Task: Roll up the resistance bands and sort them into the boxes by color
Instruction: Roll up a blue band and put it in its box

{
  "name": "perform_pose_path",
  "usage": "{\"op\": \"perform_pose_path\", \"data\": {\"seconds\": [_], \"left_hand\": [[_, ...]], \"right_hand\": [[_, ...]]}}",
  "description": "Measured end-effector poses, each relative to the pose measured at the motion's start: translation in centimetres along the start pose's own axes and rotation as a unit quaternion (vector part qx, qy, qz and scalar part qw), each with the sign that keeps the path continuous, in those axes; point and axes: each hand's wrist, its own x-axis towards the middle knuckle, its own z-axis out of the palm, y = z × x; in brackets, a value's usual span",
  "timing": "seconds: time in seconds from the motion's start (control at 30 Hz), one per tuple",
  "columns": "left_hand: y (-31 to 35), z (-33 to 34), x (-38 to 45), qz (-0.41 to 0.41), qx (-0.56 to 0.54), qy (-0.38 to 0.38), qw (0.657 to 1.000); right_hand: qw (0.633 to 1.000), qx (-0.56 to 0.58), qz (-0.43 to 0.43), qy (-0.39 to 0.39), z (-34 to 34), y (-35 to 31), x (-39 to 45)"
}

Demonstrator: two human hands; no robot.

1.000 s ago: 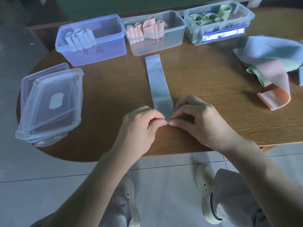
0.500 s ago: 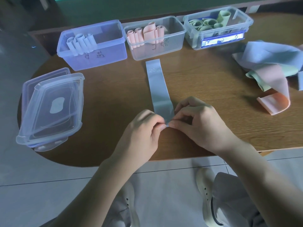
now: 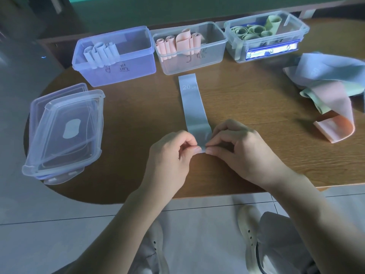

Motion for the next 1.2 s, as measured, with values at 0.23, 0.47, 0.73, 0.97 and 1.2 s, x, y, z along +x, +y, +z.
{"op": "perform_pose_path", "data": {"seconds": [0.23,0.47,0.73,0.97,1.2], "left_hand": [[-0.9,0.1,-0.1,0.036,0.036,-0.014,0.999],[-1.1,0.4,0.2,0.029,0.032,0.009,0.999],[-0.7,0.9,0.4,0.037,0.026,0.014,0.999],[-1.1,0.4,0.7,0.044,0.046,-0.026,0.998],[-1.0,0.7,0.9,0.015,0.026,0.008,1.000]], "right_hand": [[0.999,-0.017,0.009,0.033,0.5,0.0,0.2],[1.000,-0.014,-0.018,-0.013,0.2,-0.1,0.1],[1.000,-0.012,0.009,0.006,0.4,0.0,0.6],[0.998,-0.033,-0.002,0.046,0.9,0.2,0.9],[0.999,-0.014,-0.037,0.019,0.7,0.4,0.8]]}}
